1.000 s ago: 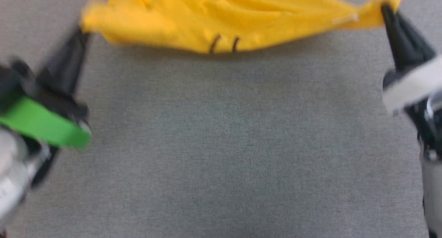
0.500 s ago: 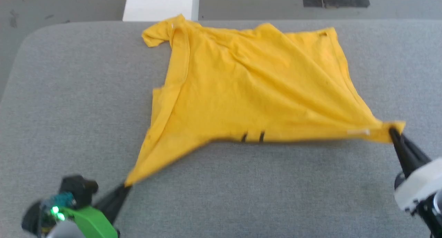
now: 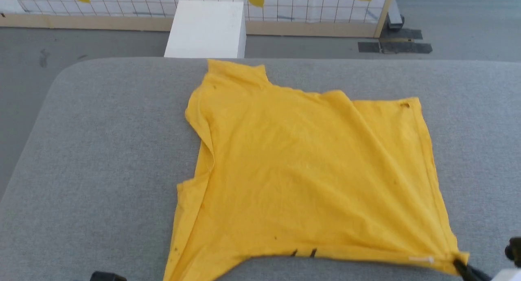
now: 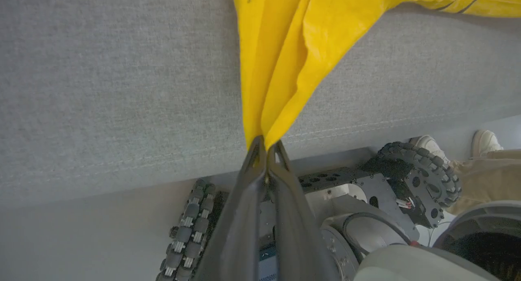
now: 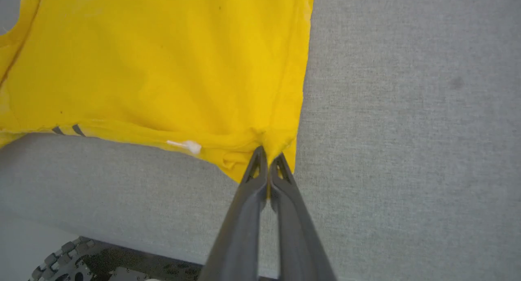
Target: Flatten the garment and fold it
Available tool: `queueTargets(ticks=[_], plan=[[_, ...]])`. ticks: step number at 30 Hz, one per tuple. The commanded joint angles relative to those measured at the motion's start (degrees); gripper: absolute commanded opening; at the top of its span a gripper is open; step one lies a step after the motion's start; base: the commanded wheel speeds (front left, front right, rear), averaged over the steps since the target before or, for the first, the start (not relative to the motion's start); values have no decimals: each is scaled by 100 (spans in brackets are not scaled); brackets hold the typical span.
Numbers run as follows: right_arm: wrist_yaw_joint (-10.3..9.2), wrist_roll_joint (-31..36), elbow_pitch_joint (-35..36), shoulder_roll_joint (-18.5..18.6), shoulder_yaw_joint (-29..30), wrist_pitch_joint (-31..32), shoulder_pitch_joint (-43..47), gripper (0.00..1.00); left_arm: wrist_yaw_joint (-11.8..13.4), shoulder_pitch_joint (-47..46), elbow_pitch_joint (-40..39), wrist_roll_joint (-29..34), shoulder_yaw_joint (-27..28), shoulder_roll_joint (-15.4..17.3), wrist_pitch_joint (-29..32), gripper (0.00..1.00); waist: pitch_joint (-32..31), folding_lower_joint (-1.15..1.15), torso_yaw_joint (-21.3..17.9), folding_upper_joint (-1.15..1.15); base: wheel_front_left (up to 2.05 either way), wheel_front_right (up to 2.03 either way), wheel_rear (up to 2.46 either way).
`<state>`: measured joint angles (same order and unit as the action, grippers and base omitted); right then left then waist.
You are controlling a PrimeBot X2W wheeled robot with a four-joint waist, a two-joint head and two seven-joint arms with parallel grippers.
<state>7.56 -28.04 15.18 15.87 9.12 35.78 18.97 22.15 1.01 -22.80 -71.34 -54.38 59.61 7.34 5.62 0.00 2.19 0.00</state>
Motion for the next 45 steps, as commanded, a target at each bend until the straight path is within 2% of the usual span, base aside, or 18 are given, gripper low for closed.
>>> queueTargets(ticks=[1, 9, 20, 26, 32, 39, 45], plan=[[-8, 75, -1, 81, -58, 77, 167, 0, 84, 135, -29, -74, -43, 73, 91, 0, -141, 0, 0, 0, 0, 0, 0], [-8, 0, -73, 84, -97, 462, 774, 0, 303, 552, -208, -455, -299, 127, 447, 0, -340, 0, -47, 0, 0, 0, 0], [-8, -70, 224, -62, 234, 774, 1227, 0, 509, 843, -461, -700, -90, 434, 151, 0, -386, 0, -42, 0, 0, 0, 0], [-8, 31, 391, 1, 231, 333, 922, 0, 431, 487, -537, -234, 175, 447, -273, 0, -288, 0, -49, 0, 0, 0, 0], [-8, 183, 509, 237, 142, -201, 386, 0, 351, -85, -492, 517, 421, 488, -647, 0, 42, 0, -75, 0, 0, 0, 0], [-8, 404, 432, 516, 6, -604, -490, 0, -15, -990, -220, 1297, 633, 489, -694, 0, 606, 0, -121, 0, 0, 0, 0], [-8, 542, 214, 602, -180, -763, -1125, 0, -367, -1697, 281, 1828, 756, 178, -911, 0, 1049, 0, -184, 0, 0, 0, 0]])
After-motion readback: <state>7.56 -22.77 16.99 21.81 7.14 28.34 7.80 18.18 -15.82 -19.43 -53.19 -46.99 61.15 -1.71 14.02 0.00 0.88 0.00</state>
